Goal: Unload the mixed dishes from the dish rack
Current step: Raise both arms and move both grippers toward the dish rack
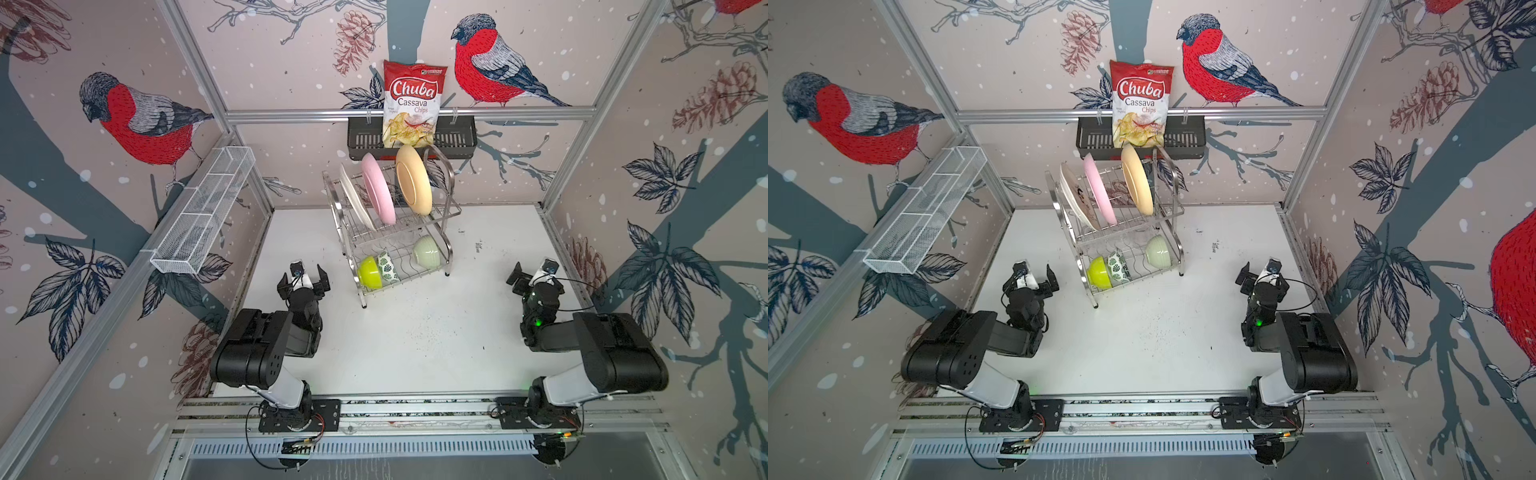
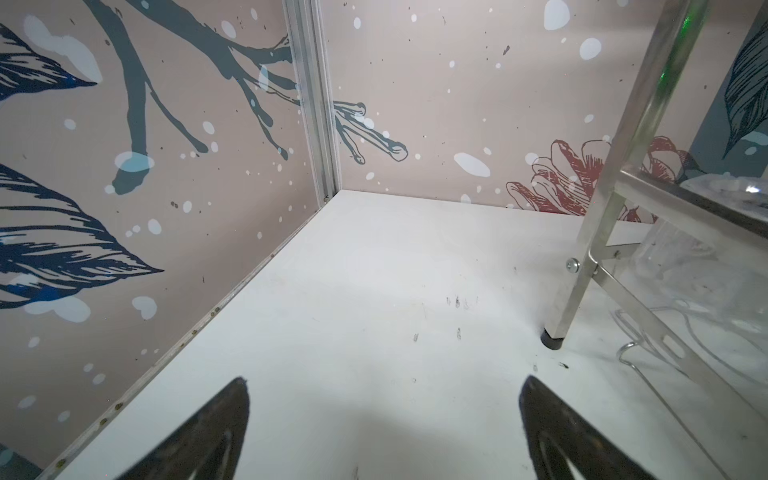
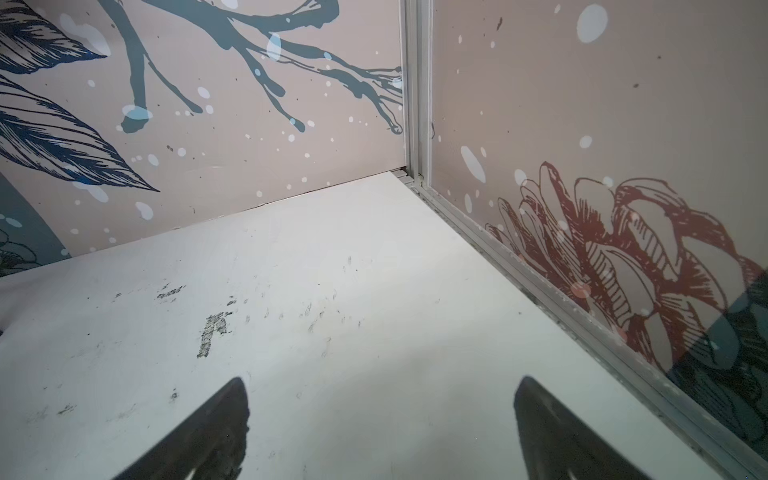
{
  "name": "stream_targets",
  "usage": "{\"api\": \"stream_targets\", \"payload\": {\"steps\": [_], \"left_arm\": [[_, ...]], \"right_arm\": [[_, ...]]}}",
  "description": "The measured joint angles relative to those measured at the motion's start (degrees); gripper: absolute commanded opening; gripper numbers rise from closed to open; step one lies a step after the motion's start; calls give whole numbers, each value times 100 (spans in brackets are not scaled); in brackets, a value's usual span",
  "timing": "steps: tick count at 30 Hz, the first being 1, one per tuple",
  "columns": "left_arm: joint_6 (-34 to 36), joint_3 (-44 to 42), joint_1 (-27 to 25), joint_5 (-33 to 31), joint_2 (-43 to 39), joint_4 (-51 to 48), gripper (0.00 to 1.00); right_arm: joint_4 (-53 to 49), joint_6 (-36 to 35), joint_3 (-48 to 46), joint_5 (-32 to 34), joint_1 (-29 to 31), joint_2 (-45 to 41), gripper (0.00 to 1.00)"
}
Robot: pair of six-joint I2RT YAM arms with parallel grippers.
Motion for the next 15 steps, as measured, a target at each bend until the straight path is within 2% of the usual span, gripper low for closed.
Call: {"api": "stream_targets", "payload": {"steps": [15], "left_arm": [[0,0,0,0,0,0,100]], "right_arm": [[0,0,-20,-42,7,-20,100]]}}
